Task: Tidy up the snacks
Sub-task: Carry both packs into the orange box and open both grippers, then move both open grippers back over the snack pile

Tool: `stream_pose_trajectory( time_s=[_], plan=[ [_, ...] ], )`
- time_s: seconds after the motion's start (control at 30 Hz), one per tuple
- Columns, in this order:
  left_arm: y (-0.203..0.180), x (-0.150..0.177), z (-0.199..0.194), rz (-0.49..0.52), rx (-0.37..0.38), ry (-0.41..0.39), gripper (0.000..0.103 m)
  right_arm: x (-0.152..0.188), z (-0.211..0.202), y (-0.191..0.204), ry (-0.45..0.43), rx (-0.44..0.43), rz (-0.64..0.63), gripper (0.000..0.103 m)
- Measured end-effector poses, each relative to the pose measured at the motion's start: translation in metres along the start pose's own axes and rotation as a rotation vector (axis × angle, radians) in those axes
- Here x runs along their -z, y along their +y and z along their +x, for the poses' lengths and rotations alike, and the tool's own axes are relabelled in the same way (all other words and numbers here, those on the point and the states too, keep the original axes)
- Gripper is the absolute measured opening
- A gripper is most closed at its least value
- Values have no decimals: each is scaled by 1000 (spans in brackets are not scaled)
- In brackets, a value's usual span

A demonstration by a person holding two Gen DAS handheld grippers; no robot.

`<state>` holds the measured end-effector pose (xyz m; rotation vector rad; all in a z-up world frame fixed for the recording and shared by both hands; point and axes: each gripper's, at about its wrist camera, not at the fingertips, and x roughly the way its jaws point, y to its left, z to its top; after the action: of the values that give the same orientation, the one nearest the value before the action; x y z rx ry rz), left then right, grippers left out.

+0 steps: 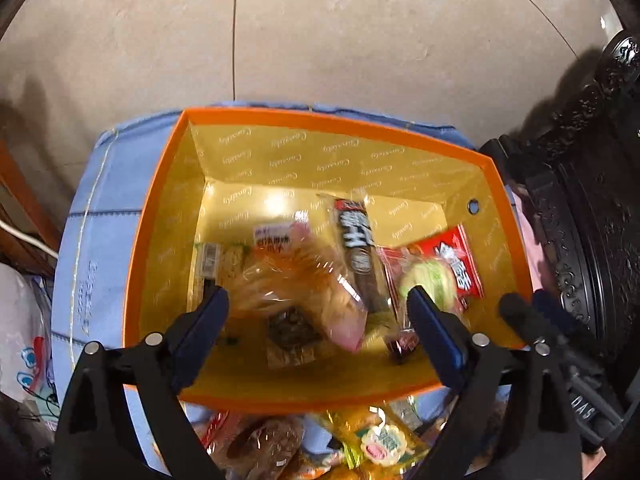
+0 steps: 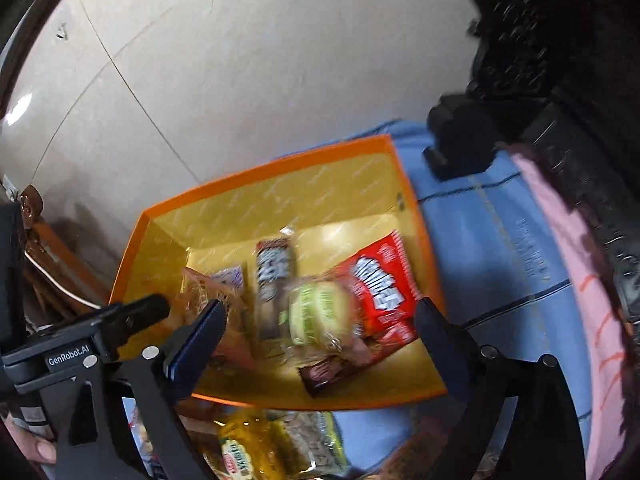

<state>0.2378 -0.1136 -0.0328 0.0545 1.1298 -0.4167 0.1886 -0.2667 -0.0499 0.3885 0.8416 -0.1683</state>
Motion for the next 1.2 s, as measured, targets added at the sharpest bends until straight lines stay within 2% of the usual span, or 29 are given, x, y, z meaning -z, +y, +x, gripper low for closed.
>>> stream_pose_trajectory(
  time_s=[0.1, 0.23, 0.43, 0.6, 0.7, 0.73, 0.77, 0.83, 0.9, 1.03, 1.1, 1.13, 1.2],
  plan=[
    [1, 16, -13, 29, -7, 17, 90, 13, -23, -4, -44, 29, -25, 97],
    [4, 55, -40, 89, 3, 11, 97, 50, -59, -18, -67, 26, -89, 99],
    [26, 130, -60, 46, 83, 79, 98, 103, -99, -51, -54, 58, -58, 99],
    [46, 187, -63, 36, 41, 124, 98, 137, -115, -63, -7, 95, -66, 99],
    [52, 215, -67, 75, -21, 102, 98, 151, -120, -62, 16, 119, -71, 99],
    [53, 223, -67, 90, -50, 96, 98, 156, -121, -64, 34, 103, -49, 99],
    [54, 232, -68, 102, -55, 96, 98, 160, -121, -65, 50, 97, -28, 99],
    [58, 247, -73, 108, 7, 83, 98, 169, -122, -68, 59, 95, -10, 99],
    [61, 254, -76, 79, 34, 71, 98, 177, -124, -73, 62, 88, 7, 99],
    [62, 259, -83, 99, -36, 30, 98, 189, -122, -85, 82, 87, 57, 99],
    [63, 259, -84, 111, -49, 34, 98, 195, -120, -83, 94, 111, 12, 99],
    [64, 257, -84, 107, -81, 37, 98, 198, -119, -77, 101, 122, -40, 99],
    [67, 256, -84, 92, -71, 47, 98, 204, -117, -61, 105, 119, -128, 99]
  ],
)
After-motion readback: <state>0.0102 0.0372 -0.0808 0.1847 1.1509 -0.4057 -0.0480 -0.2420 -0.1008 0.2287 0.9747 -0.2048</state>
